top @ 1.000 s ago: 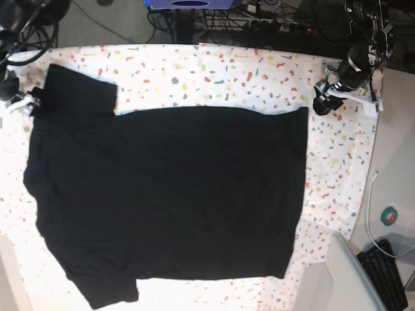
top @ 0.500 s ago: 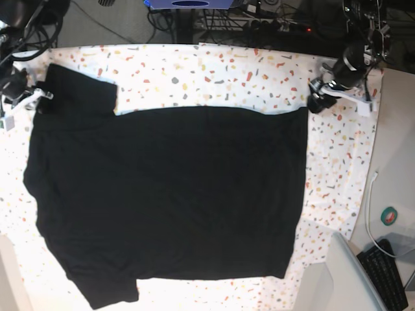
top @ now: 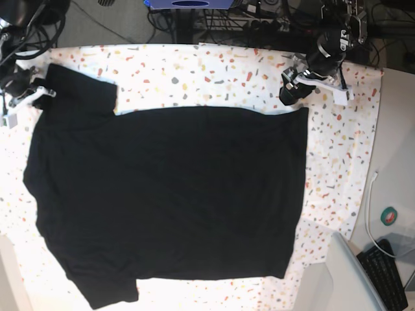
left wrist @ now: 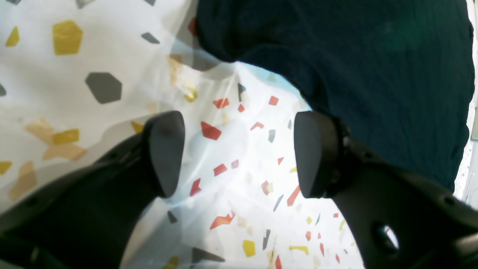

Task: Layout the t-shirt on the table in an organized manner, then fold the t-shirt properly
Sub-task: 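Grasp the collar edge with both grippers and lift it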

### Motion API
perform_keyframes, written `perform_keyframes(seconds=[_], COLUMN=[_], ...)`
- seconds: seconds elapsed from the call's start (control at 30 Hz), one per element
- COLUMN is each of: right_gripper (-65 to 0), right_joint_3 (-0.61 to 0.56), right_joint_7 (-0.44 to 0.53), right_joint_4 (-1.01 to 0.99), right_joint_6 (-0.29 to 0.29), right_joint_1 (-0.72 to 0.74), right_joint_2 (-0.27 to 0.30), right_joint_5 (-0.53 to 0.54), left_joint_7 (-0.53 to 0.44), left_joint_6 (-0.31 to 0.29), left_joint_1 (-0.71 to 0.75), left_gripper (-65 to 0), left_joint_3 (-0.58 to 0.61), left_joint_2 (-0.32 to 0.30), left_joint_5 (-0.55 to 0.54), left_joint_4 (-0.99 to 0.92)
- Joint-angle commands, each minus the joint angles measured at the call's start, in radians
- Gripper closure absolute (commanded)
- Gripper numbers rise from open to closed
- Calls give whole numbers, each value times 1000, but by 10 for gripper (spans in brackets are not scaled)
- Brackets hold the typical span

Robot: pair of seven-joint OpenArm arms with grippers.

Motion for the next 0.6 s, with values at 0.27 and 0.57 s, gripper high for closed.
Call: perform_keyframes(seconds=[0.27, 0.57], right_gripper=[0, 0], right_joint_3=[-6, -7], right_joint_7=[-36, -36], right_joint_4=[3, 3], right_joint_6=[9, 9], right_joint_1=[-4, -7], right_joint_2=[4, 4], right_joint_5=[-12, -12], left_joint_7=[11, 15], left_joint_6=[-9, -9], left_joint_1=[-43, -99], left_gripper=[-433, -433], left_joint_3=[-76, -155], left_joint_2=[28, 31], left_joint_5=[-32, -66], left_joint_4=[-12, -74])
